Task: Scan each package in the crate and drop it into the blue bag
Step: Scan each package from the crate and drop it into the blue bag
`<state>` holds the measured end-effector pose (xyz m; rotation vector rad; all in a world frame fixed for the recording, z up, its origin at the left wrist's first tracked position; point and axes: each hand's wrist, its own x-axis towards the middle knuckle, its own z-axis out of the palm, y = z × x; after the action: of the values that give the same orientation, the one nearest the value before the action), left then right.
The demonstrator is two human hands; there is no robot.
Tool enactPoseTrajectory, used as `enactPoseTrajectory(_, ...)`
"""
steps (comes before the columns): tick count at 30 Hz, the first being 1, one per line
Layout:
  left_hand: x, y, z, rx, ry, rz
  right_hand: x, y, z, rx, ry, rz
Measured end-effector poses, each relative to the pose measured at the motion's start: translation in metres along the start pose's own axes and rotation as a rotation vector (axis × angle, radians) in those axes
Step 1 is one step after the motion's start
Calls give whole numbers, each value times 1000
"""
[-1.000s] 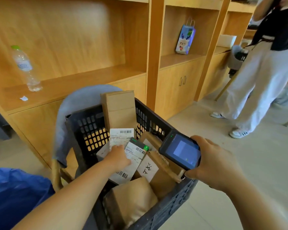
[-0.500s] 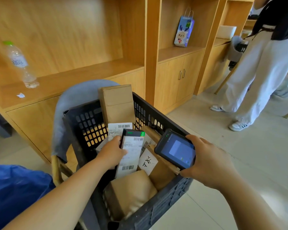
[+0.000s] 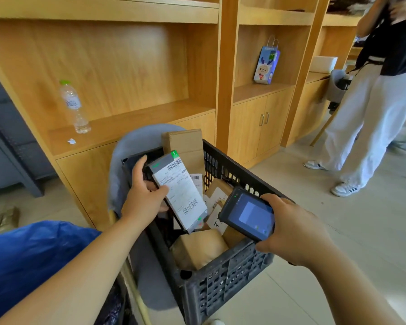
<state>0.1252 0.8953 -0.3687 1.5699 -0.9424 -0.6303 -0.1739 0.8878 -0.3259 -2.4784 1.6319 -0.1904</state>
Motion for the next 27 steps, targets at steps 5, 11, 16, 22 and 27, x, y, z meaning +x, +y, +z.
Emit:
enactPoseTrajectory(5, -21, 6, -19, -55, 61, 76, -13, -14, -2, -51, -72, -43)
enactPoseTrajectory(11, -39, 5, -32, -92, 168, 140, -22, -25, 0, -75, -70, -87)
enactPoseTrajectory(16, -50, 9, -36, -90, 199, 179, -26, -29, -1, -84, -68, -91)
enactPoseTrajectory(22, -57, 11, -36, -90, 195, 200, -29, -30, -4, -55, -81, -79)
enactPoseTrajectory(27, -59, 14, -37, -110, 201, 210, -32, -29, -6, -77, -86, -62)
